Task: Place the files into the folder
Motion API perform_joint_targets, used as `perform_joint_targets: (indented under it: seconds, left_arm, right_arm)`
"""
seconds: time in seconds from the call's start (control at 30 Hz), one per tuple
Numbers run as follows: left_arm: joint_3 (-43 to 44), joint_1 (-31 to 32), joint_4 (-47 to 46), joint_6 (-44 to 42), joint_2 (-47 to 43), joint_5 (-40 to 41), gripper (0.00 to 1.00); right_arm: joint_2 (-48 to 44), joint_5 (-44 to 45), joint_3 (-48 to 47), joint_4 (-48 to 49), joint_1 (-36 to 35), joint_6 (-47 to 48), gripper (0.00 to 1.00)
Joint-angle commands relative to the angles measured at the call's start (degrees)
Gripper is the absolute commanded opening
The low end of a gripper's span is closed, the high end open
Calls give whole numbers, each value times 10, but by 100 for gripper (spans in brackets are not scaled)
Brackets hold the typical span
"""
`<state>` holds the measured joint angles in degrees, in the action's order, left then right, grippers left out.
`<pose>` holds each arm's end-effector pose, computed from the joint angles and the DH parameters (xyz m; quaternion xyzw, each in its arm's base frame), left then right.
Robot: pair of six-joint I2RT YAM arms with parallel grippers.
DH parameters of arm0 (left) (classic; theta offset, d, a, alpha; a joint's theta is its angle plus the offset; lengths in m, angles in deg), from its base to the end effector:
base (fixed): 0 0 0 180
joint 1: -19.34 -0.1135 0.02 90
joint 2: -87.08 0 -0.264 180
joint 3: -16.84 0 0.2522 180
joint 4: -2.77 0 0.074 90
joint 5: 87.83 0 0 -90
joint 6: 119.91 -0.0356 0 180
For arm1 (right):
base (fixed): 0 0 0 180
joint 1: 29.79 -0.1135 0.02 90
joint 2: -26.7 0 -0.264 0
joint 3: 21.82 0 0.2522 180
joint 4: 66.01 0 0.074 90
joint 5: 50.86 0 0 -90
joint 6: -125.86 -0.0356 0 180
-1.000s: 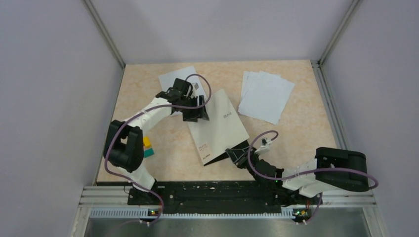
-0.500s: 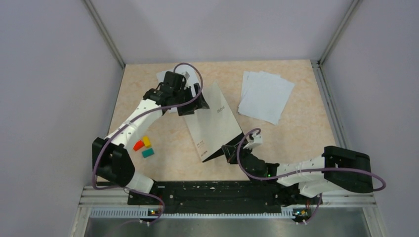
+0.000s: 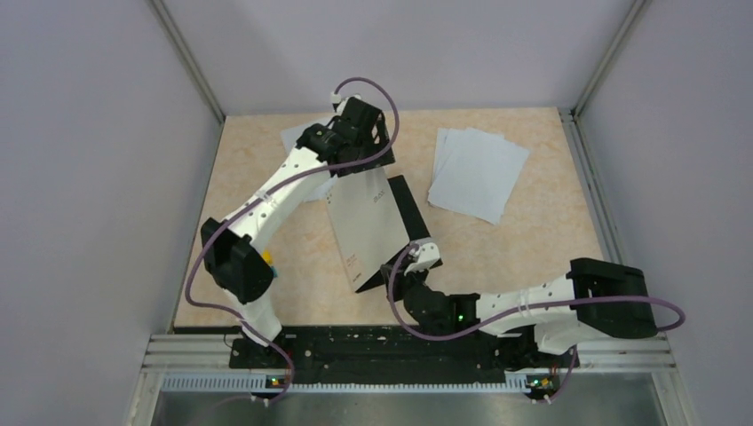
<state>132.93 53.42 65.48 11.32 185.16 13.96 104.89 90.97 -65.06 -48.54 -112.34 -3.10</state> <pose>0.3141 -0.2037 0.3763 -0.0967 0.9137 -0.1590 0.3612 0.0620 0.2584 0.1986 -0.0293 0.7694 0.2920 0.5674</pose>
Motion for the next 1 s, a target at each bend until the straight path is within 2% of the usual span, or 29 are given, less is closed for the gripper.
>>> perform_joint_targets:
  seconds: [0.0, 0.13, 0.37, 0.43, 0.5, 0.63, 0.97]
  left_arm:
    - [46, 11, 70, -8, 45, 113, 90]
    - [29, 17, 77, -10, 45, 158, 82]
    - [7, 17, 74, -28, 34, 155, 58]
    - [-2, 17, 72, -31, 28, 153, 56]
    - [-7, 17, 71, -33, 25, 150, 56]
    - [-6, 17, 74, -40, 27, 135, 72]
    - [0, 18, 82, -31, 47, 137, 73]
  right_arm:
    - [24, 42, -55, -25, -31, 57, 0]
    - [44, 56, -83, -50, -47, 71, 0]
    - [51, 63, -104, -73, -59, 82, 0]
    - [46, 63, -105, -79, -62, 82, 0]
    - [42, 65, -107, -82, -64, 87, 0]
    - [44, 67, -115, -95, -67, 97, 0]
    - [55, 80, -131, -111, -79, 109, 0]
